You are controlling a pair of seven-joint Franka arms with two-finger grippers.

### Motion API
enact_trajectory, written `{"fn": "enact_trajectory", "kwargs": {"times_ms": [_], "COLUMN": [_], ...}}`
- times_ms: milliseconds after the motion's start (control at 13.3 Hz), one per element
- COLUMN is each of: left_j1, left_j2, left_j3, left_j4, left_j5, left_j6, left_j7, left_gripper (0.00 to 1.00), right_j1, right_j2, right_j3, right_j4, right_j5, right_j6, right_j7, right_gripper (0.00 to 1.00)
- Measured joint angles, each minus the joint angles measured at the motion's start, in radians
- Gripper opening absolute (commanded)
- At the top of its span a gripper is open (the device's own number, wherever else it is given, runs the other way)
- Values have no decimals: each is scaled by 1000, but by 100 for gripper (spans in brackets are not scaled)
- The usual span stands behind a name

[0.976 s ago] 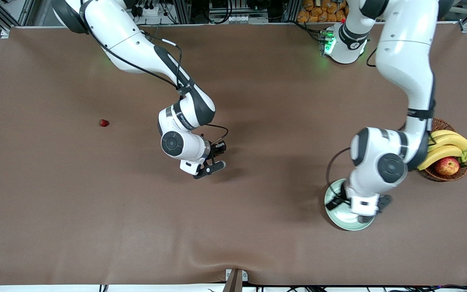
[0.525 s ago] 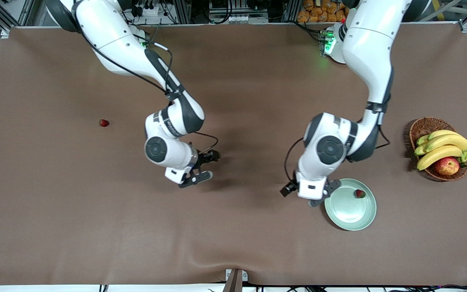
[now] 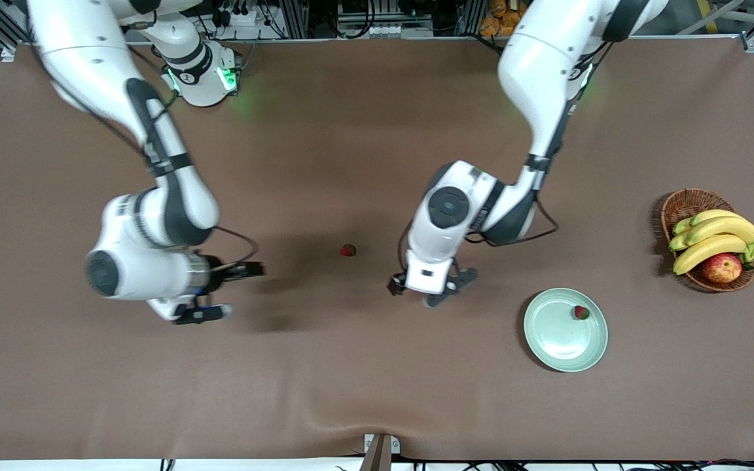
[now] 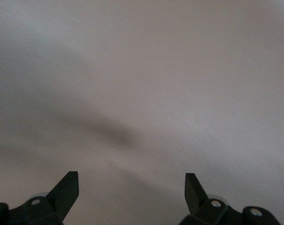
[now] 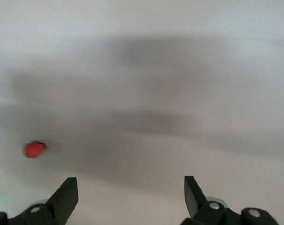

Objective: Collect all strawberries into plate
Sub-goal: 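Grasp the strawberry with the left gripper while the right gripper grasps the third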

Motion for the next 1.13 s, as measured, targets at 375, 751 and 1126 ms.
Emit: {"fn": "enact_trajectory", "kwargs": {"times_ms": [375, 751, 1126], "left_j1": [-122, -192, -233], "left_j2": [90, 126, 156], "left_j3": [7, 7, 9], "left_j4": [31, 56, 57], "left_j5": [107, 190, 279], "left_j6": [138, 144, 144], "left_j7": [18, 39, 39], "left_gripper": [100, 100, 100], "right_j1": [-129, -149, -149], "right_j2": [-2, -2, -2], "right_j3": [-77, -90, -118], "right_j4": [-89, -221, -306], "right_j5": [-207, -308, -310], "right_j6": [-63, -65, -112], "right_j7": [-59, -61, -61], "right_gripper": [100, 100, 100]}}
